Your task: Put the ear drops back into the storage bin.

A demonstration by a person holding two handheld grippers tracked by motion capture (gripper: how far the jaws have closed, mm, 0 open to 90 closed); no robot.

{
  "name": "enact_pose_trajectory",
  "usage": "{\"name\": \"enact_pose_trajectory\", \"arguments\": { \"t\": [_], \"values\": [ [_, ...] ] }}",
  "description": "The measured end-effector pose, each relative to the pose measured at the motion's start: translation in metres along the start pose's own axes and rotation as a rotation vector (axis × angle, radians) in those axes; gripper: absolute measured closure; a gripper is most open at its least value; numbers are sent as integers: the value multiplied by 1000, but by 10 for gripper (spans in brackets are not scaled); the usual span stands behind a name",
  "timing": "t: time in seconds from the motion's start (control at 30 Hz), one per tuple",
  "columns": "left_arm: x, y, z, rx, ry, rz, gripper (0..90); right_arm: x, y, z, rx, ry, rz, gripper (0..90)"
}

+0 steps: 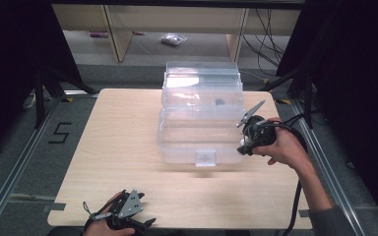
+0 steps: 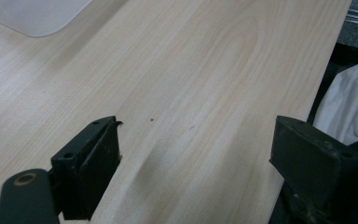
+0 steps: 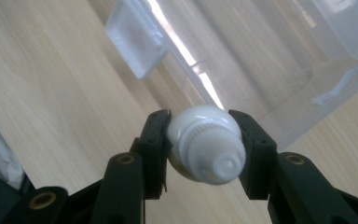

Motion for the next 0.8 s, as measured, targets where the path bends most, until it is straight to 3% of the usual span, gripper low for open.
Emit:
{"name": "enact_pose_trajectory", "arguments": {
  "t": [0.07, 0.13, 0.43, 0.7, 0.8],
  "values": [
    [1, -1, 1, 5, 21, 0, 152, 2, -1, -3, -8, -3, 1, 602],
    [0, 0, 1, 4, 16, -1, 151, 5, -3, -5, -10, 23, -3, 602],
    [0, -1, 1, 4, 18, -2, 152, 28, 0, -17, -13, 32, 9, 602],
    [0, 0, 0, -2, 3, -15, 152, 41, 19, -27, -10, 52, 44, 602],
    [0, -1, 1, 3, 16, -10, 152, 43, 28, -32, -11, 64, 66, 602]
  ]
}}
Point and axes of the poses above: each handheld gripper's, and its own axes: y roughly forward along the jaws, x roughly out of its top, z roughly to its left, the point moved 2 cm from there along y, roughly forward along the jaws, and after that the axes turned 10 degrees about y, right-handed, at the moved point
